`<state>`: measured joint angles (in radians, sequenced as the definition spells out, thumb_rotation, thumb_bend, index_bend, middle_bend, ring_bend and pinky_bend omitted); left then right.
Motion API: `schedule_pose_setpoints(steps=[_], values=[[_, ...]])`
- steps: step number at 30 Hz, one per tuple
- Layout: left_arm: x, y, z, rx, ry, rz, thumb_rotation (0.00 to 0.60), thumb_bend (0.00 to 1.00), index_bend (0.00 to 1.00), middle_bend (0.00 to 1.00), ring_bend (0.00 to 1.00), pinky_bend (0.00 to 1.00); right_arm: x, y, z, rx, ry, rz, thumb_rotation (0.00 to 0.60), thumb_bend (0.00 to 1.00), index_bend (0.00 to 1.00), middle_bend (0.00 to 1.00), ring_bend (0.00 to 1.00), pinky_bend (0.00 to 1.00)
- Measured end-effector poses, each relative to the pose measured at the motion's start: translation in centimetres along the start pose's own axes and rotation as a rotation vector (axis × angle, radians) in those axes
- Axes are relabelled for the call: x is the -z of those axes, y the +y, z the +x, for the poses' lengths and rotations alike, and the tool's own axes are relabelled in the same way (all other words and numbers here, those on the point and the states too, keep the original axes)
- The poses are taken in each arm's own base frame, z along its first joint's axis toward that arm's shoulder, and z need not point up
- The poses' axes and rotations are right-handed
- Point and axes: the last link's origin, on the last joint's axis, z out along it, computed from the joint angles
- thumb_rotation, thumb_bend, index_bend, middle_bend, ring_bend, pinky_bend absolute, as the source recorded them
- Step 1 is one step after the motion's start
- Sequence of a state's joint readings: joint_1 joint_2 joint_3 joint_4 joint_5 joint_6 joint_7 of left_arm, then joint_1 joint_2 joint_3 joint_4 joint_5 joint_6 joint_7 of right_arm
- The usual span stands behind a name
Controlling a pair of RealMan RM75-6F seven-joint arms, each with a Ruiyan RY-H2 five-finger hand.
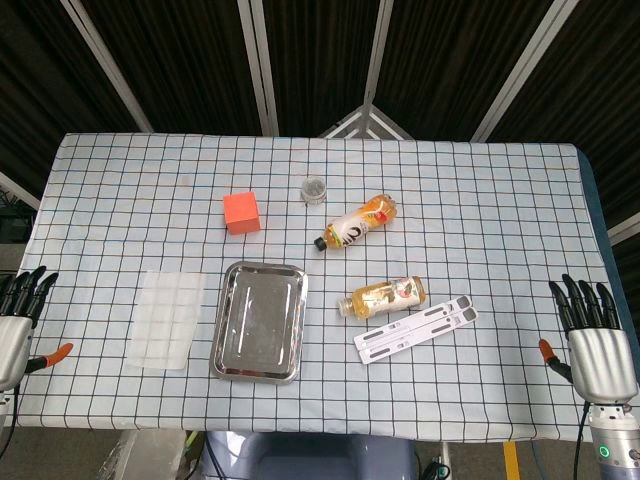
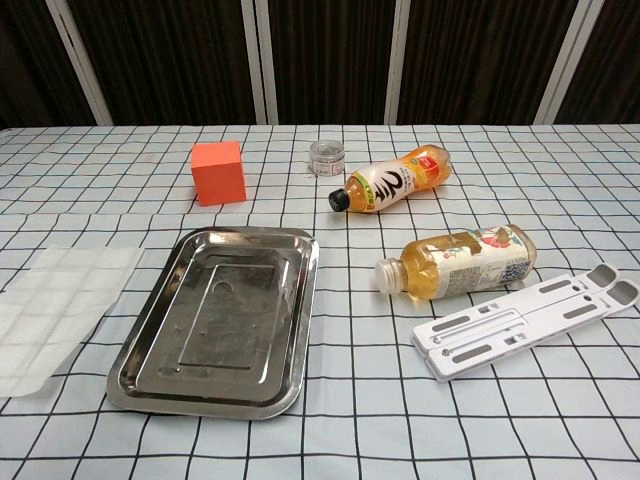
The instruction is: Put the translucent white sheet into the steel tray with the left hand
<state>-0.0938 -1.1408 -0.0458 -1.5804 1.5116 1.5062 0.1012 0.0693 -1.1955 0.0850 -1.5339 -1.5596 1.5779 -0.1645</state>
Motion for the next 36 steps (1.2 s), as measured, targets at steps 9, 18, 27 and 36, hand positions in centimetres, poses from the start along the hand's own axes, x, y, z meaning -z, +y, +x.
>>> schedule_pose_setpoints(steps=[9, 18, 27, 36], values=[[0.0, 0.0, -0.1, -0.012, -0.01, 0.007, 0.6, 0.0, 0.0, 0.0, 0.0, 0.0, 0.1, 0.0, 0.1, -0.011, -0.005, -0.001, 0.6, 0.33, 0.0, 0.0, 0.0, 0.0], [-0.1, 0.1, -1.3, -0.043, -0.084, 0.003, 0.6, 0.06, 0.24, 0.0, 0.0, 0.0, 0.0, 0.0, 0.0, -0.009, -0.01, -0.005, 0.6, 0.33, 0.0, 0.0, 0.0, 0.0], [-1.0, 0.7, -3.2, -0.117, -0.187, -0.036, 0.6, 0.12, 0.38, 0.0, 0.0, 0.0, 0.1, 0.1, 0.1, -0.011, -0.008, -0.005, 0.6, 0.33, 0.0, 0.0, 0.0, 0.0], [-1.2, 2.2, -5.4, -0.201, -0.269, -0.132, 0.6, 0.15, 0.41, 0.0, 0.0, 0.0, 0.1, 0.1, 0.1, -0.009, -0.006, -0.006, 0.6, 0.33, 0.0, 0.0, 0.0, 0.0]])
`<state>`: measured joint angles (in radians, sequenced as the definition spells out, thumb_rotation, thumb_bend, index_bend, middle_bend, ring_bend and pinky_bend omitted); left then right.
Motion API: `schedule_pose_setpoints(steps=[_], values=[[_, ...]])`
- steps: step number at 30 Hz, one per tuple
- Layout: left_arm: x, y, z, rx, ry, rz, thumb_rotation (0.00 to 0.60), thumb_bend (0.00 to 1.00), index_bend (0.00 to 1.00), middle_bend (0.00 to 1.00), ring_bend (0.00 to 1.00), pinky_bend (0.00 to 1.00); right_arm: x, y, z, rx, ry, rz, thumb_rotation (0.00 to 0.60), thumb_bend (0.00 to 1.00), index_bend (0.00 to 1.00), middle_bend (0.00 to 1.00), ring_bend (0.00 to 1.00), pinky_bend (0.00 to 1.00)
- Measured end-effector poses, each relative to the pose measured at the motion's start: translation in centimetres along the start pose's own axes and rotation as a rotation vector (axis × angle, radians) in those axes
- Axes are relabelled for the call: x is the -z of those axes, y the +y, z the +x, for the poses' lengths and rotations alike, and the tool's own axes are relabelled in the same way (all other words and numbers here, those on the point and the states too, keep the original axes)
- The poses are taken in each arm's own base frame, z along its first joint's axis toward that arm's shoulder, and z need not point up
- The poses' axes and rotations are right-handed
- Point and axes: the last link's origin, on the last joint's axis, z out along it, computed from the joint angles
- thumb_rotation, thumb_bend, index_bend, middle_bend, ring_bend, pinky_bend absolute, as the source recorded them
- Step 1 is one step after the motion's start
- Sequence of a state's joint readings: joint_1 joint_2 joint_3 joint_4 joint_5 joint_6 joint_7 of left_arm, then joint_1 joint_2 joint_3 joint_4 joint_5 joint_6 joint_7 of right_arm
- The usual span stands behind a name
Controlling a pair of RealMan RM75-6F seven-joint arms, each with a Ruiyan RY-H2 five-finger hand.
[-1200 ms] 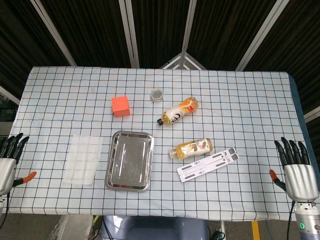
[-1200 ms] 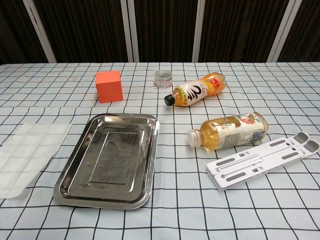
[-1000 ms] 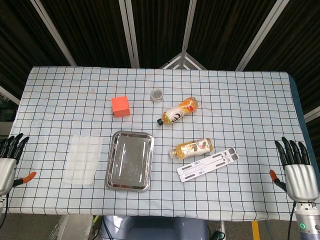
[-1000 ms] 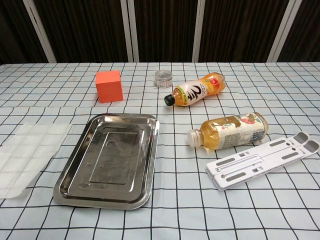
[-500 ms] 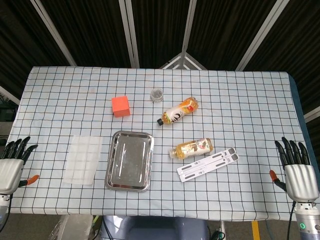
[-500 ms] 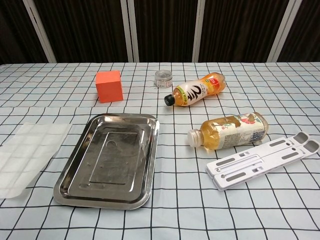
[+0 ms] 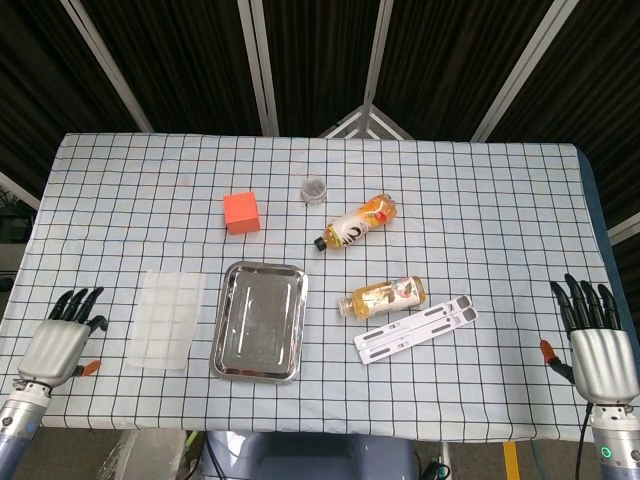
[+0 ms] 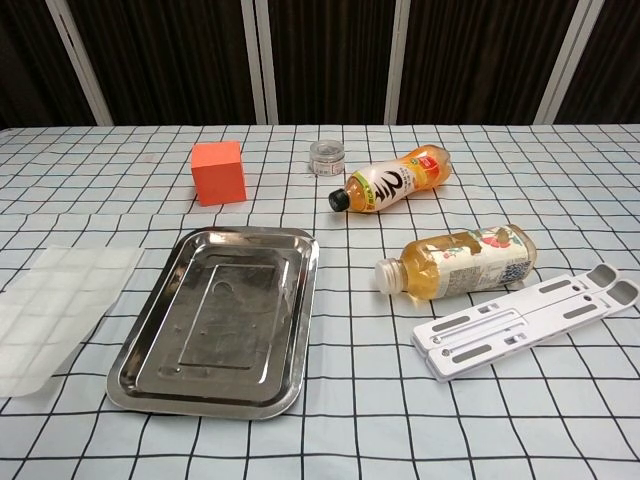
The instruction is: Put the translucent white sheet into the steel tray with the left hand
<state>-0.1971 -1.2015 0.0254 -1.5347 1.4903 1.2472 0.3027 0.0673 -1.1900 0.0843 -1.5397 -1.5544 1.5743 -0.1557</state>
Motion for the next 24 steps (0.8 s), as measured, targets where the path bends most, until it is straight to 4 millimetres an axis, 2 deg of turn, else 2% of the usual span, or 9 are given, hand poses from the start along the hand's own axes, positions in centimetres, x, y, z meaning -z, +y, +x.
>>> schedule_pose_setpoints(steps=[11, 24], values=[[-0.2, 0.9, -1.8, -0.094, -0.037, -0.055, 0.6, 0.15, 0.4, 0.0, 0.0, 0.0, 0.2, 0.0, 0.0, -0.009, -0.002, -0.005, 0.6, 0.33, 0.0, 0.0, 0.0, 0.0], [-2.5, 2.8, -3.0, -0.143, -0.006, -0.091, 0.6, 0.15, 0.44, 0.0, 0.0, 0.0, 0.3, 0.1, 0.0, -0.017, 0.001, -0.005, 0.6, 0.33, 0.0, 0.0, 0.0, 0.0]])
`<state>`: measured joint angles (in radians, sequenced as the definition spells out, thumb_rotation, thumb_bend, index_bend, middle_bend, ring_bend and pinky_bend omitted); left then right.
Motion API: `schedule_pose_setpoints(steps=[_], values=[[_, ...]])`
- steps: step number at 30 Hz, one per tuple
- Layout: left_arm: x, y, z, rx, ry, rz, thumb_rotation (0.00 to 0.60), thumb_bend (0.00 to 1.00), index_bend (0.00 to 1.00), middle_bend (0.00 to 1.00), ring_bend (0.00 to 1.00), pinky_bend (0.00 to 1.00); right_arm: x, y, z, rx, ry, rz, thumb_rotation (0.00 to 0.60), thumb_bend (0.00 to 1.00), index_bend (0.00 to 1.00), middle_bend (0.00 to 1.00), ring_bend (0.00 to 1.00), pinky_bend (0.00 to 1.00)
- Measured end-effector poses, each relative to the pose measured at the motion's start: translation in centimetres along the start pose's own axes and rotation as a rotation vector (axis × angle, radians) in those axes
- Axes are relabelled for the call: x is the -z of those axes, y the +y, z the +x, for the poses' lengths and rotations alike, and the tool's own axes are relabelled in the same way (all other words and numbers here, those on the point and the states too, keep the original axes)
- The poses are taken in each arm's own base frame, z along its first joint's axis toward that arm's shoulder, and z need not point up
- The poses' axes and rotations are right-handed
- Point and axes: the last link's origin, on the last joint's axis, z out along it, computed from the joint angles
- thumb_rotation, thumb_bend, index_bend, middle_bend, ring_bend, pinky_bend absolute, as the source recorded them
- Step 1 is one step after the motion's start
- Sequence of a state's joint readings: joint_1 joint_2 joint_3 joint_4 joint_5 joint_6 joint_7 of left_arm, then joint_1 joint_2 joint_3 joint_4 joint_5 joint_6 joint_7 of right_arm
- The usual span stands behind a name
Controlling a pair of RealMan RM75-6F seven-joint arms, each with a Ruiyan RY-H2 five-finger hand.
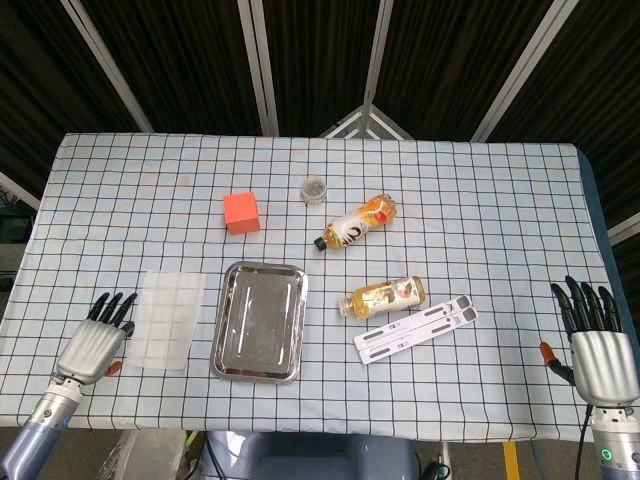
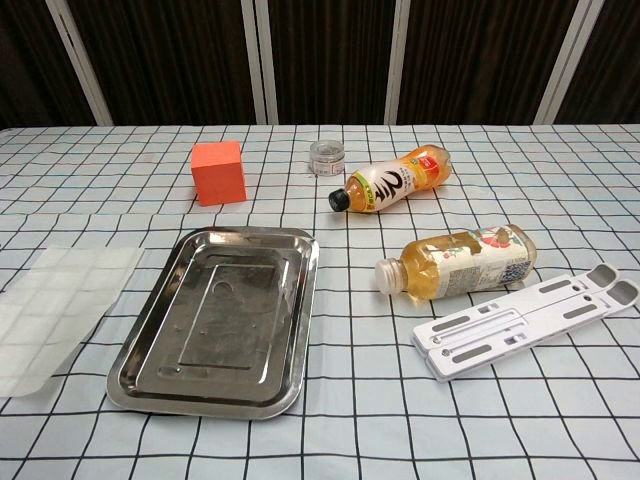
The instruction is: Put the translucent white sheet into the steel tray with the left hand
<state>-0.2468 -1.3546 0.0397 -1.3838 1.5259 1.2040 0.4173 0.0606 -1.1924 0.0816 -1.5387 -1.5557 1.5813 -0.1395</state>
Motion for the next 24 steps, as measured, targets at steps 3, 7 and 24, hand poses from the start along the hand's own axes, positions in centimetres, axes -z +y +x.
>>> schedule_pose_setpoints(steps=[3, 7, 24], values=[[-0.4, 0.3, -0.2, 0.005, -0.007, -0.005, 0.6, 0.15, 0.45, 0.0, 0.0, 0.0, 0.0, 0.0, 0.0, -0.002, 0.001, -0.001, 0.6, 0.33, 0.0, 0.0, 0.0, 0.0], [-0.6, 0.9, -0.5, 0.009, -0.023, -0.022, 0.6, 0.15, 0.45, 0.0, 0.0, 0.0, 0.0, 0.0, 0.1, -0.003, 0.003, -0.002, 0.6, 0.33, 0.0, 0.0, 0.0, 0.0], [0.6, 1.8, -0.3, 0.018, -0.023, -0.062, 0.6, 0.15, 0.45, 0.0, 0.0, 0.0, 0.0, 0.0, 0.1, -0.011, 0.006, -0.004, 0.6, 0.33, 0.0, 0.0, 0.0, 0.0]])
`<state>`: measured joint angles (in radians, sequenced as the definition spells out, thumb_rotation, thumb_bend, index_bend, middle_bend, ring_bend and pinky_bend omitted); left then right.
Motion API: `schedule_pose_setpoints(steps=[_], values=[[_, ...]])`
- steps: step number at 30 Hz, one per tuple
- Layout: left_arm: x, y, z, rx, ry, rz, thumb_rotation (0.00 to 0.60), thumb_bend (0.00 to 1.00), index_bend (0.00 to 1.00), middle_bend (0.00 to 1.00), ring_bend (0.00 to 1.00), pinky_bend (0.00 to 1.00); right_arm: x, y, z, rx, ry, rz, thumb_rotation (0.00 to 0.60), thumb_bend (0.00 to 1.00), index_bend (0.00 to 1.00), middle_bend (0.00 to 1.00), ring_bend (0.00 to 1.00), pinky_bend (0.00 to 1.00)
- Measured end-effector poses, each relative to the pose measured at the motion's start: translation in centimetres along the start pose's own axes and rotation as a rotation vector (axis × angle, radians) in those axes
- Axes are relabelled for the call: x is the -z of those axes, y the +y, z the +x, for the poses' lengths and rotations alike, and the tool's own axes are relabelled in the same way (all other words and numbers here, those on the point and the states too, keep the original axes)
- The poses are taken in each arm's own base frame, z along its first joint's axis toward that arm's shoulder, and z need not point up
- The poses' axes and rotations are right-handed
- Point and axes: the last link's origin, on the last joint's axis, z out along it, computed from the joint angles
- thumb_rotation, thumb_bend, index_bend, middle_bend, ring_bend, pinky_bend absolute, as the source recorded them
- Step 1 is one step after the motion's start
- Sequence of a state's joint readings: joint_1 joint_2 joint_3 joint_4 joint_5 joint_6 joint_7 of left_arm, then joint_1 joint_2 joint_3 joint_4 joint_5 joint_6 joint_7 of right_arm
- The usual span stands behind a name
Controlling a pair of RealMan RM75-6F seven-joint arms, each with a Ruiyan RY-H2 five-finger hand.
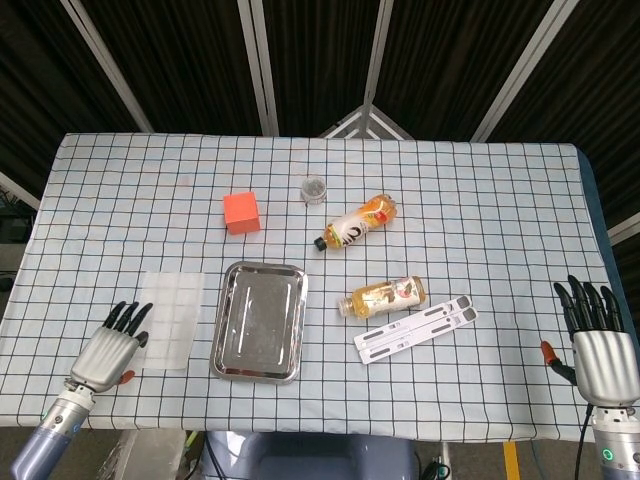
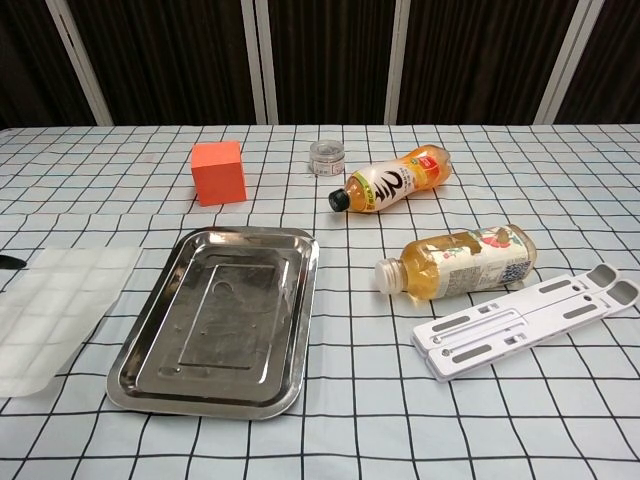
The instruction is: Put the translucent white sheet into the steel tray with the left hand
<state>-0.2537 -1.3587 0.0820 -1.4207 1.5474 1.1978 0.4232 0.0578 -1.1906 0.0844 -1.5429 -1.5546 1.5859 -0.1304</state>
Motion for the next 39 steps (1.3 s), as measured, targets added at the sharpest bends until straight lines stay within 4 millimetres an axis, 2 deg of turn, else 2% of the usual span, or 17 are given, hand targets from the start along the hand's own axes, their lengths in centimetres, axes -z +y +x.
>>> schedule_pose_setpoints(steps=[8, 21, 31, 39], values=[[-0.7, -0.3, -0.5, -0.008, -0.012, 0.021, 0.6, 0.18, 0.47, 0.0, 0.0, 0.0, 0.0, 0.1, 0.0, -0.002, 0.0, -0.003, 0.6, 0.33, 0.0, 0.0, 0.0, 0.0], [-1.5, 0.3, -0.7, 0.015, 0.001, 0.017, 0.6, 0.35, 0.57, 0.0, 0.0, 0.0, 0.0, 0.1, 0.0, -0.005, -0.002, -0.004, 0.6, 0.33, 0.0, 0.0, 0.0, 0.0], [-1.7, 0.3, -0.6, 0.025, 0.0, 0.024, 0.6, 0.47, 0.6, 0.0, 0.0, 0.0, 0.0, 0.1, 0.1, -0.012, -0.001, -0.004, 0.6, 0.33, 0.0, 0.0, 0.0, 0.0], [-1.9, 0.1, 0.3, 0.042, 0.027, 0.041, 0.6, 0.49, 0.61, 0.0, 0.0, 0.0, 0.1, 0.1, 0.1, -0.015, 0.0, -0.002, 0.6, 0.33, 0.0, 0.0, 0.0, 0.0]])
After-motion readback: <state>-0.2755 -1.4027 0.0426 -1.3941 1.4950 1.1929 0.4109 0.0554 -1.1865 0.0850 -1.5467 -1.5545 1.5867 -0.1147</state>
